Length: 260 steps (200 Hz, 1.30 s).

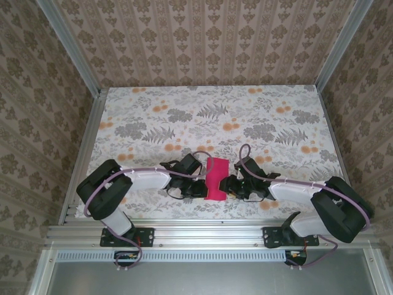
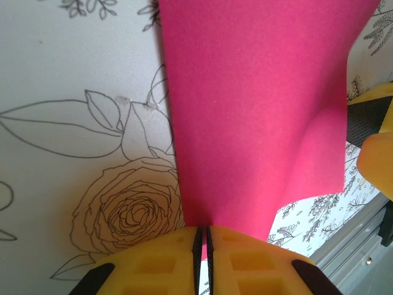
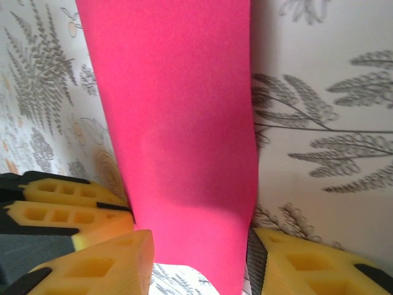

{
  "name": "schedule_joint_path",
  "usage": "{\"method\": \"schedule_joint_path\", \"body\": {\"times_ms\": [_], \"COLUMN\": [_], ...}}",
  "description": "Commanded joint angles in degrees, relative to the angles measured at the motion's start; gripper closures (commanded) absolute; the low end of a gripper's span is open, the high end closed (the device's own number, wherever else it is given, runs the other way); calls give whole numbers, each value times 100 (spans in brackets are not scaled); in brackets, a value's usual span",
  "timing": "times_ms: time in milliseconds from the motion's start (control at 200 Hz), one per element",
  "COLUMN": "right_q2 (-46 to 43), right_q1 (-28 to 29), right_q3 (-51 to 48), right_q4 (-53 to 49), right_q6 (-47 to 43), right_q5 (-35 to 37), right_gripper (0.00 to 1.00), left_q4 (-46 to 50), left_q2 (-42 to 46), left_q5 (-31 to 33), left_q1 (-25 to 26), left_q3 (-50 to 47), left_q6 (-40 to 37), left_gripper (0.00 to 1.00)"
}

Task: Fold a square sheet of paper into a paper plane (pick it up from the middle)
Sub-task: Third fold the triangle at the center of the table.

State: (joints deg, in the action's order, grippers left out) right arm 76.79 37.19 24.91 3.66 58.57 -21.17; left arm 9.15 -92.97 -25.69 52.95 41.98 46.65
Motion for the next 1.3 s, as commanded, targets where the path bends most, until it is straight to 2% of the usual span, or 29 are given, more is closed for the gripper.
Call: {"method": "schedule_joint_path", "body": {"times_ms": [0,250,490,835,955,1075,1210,1295], "right_q2": [-6,-228,-233,475,725,863,848,804], "right_q1": [35,25,-113,-833,-1018,-1055,-1065,-1065], "right_q3": [-10,-247,-80,515,752,858,791,719], "right_q4": [368,425,97,-182,-255,-300,-224,-97], "right_q6": [142,224,-125,-953,-1177,-1210,-1048,-896], "right_q5": [-142,6,-22,-687,-1022,-1152,-1135,-1118], "right_gripper": [56,55,53,53,59,74,85,87], "left_q4": [227,330,522,764,792,921,1057,1259], "left_q2": [-161,-81,-27,-37,-48,72,426,687], "left_q5": [144,186,274,485,536,690,887,1260], "left_q1": [47,41,53,70,70,80,125,272], "left_q3": [-105,-80,50,153,188,287,437,592], "left_q6": [-139,-186,-309,-513,-508,-549,-784,-1078], "left_gripper": [85,85,85,85,84,83,76,68]}}
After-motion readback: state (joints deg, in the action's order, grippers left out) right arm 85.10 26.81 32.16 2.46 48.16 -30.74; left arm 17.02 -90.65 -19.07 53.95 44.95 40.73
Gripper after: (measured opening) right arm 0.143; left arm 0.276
